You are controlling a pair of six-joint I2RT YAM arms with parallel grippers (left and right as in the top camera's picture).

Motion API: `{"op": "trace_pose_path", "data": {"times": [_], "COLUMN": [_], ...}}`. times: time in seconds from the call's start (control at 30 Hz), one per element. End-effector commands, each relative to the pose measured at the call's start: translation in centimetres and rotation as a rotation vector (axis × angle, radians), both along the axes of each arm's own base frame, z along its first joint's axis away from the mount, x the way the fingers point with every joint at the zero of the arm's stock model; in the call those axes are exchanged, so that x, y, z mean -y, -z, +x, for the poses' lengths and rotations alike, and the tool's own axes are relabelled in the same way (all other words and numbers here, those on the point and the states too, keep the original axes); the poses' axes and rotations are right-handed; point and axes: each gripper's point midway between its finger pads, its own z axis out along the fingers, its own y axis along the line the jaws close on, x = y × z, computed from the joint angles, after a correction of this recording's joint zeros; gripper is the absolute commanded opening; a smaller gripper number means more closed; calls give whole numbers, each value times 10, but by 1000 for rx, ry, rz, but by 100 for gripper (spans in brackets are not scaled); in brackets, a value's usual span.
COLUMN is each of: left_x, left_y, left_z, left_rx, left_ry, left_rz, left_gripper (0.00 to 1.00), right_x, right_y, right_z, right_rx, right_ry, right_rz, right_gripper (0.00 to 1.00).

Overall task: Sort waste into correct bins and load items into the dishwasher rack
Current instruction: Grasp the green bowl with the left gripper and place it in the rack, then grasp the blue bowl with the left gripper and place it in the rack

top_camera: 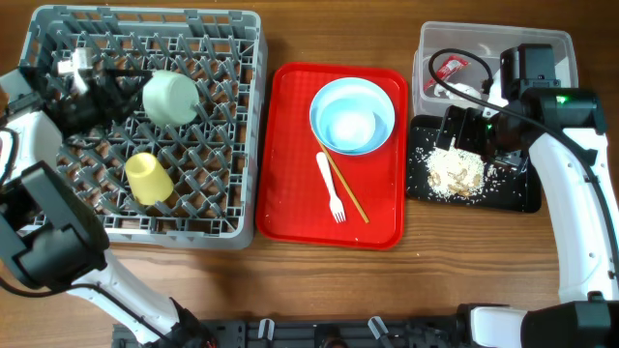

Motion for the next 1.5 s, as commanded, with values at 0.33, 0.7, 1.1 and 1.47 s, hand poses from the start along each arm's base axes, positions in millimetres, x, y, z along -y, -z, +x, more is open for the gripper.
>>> {"op": "trace_pose_path", "data": {"times": [0.33, 0.7, 1.1, 1.47], "left_x": [10, 257, 384, 431], "left_y": [-88, -112, -51, 89], "left_z": [-18, -44, -38, -59], "left_rx": [92, 247, 302, 152], "left_ry": [-86, 368, 159, 367], "left_rz": [309, 441, 886, 985], "left_gripper": [100, 100, 100, 90], "right_x": [3, 49, 66, 65], "right_y": [-11, -9, -9, -9], "right_z": [1, -10, -14, -13], "right_rx": [32, -7, -9, -7], "right_ry": [18, 195, 229, 226], "right_rz": [-12, -7, -11, -5], "right_gripper": [100, 100, 100, 100]}}
